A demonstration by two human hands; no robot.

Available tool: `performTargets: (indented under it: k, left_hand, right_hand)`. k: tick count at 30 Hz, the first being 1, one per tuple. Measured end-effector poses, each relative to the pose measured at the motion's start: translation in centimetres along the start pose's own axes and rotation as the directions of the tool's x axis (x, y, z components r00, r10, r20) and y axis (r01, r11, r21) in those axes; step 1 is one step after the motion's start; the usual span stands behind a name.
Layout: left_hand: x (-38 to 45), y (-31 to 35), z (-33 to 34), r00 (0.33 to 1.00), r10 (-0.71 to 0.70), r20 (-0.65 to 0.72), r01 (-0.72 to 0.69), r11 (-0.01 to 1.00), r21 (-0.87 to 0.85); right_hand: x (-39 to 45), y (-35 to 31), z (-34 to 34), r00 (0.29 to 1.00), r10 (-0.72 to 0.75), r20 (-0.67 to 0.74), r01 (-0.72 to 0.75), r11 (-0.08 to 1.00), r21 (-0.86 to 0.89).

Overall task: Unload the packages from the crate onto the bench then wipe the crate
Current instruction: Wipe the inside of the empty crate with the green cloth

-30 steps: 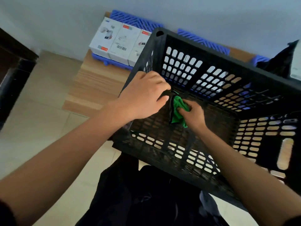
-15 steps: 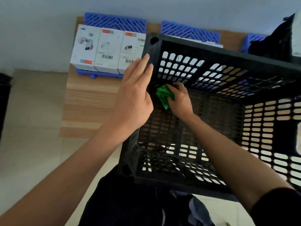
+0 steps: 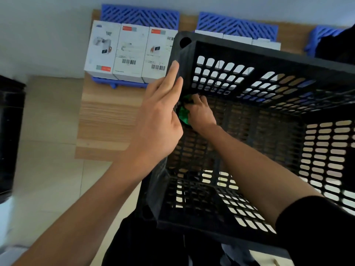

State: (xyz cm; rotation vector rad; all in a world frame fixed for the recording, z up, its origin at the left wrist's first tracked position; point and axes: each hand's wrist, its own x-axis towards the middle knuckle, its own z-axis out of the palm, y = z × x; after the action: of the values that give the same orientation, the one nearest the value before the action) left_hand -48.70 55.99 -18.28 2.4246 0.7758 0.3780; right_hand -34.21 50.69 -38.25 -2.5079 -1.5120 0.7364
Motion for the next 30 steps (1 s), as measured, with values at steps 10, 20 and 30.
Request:
performTargets:
  k: [10, 20, 30]
  left_hand:
    - [0.1, 1.0, -0.4, 0.997, -0.006, 0.076, -0.009, 0.98, 0.197]
    - [-0.1, 0.6, -0.1, 0.998, 0.013, 0.054, -0.022, 0.983, 0.182]
    - [-0.1, 0.5, -0.1, 0.996, 0.06, 0.069, -0.075, 0.968, 0.24]
  right_hand:
    - [-4.2, -0.1, 1.0, 0.957, -0.24, 0.163, 0.245, 0.97, -0.007]
    - [-7.9, 3.1, -3.0, 0.98, -0.162, -0.12, 0.181, 0.968, 0.172]
    - [-2.1, 1.6, -1.5, 0.999, -0.049, 0.022, 0.05, 0.997, -0.053]
